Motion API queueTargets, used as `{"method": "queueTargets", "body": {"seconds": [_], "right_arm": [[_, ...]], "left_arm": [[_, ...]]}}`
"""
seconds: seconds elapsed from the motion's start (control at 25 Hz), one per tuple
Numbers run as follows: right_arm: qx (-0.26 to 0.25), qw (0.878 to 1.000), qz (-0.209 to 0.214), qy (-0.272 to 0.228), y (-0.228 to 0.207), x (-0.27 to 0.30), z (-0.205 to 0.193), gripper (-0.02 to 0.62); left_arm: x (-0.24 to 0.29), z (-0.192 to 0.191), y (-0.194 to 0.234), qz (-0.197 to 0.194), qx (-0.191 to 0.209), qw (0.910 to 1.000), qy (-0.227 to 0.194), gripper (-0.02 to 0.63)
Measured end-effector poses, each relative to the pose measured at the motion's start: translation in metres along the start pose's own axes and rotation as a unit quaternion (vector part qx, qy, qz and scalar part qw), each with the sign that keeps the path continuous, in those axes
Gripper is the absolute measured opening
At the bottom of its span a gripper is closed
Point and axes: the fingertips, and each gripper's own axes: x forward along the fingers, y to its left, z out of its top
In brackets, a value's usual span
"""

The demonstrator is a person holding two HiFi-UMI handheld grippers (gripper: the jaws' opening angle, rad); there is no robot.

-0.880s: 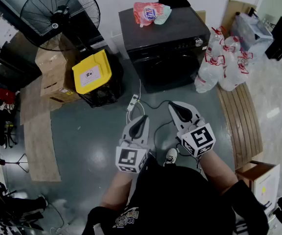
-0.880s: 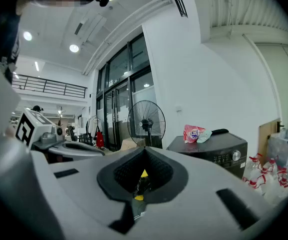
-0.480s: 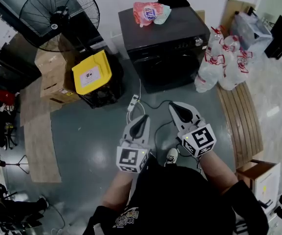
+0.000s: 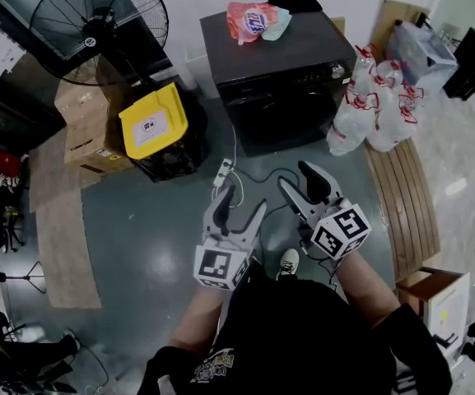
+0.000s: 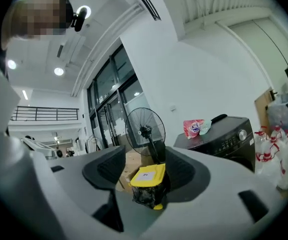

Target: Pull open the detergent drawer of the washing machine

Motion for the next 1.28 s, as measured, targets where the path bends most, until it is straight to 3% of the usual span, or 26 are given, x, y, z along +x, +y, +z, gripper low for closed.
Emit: {"method": "queueTargets", "body": {"seconds": [0.68,1.28], "right_arm": [[0.049,0.998,-0.026,0.011,0.014,0.077,-0.020,0.295],[0.117,0.991,-0.067,-0.007,0.010,0.171,-0.043,0.326]], "left_arm": [[-0.009,0.004,0.083,-0.014,-0.010,0.9999,0.002,0.280],[0.000,0.009,0.171,-0.059,-0.004,0.9983,0.005,0.284]]}}
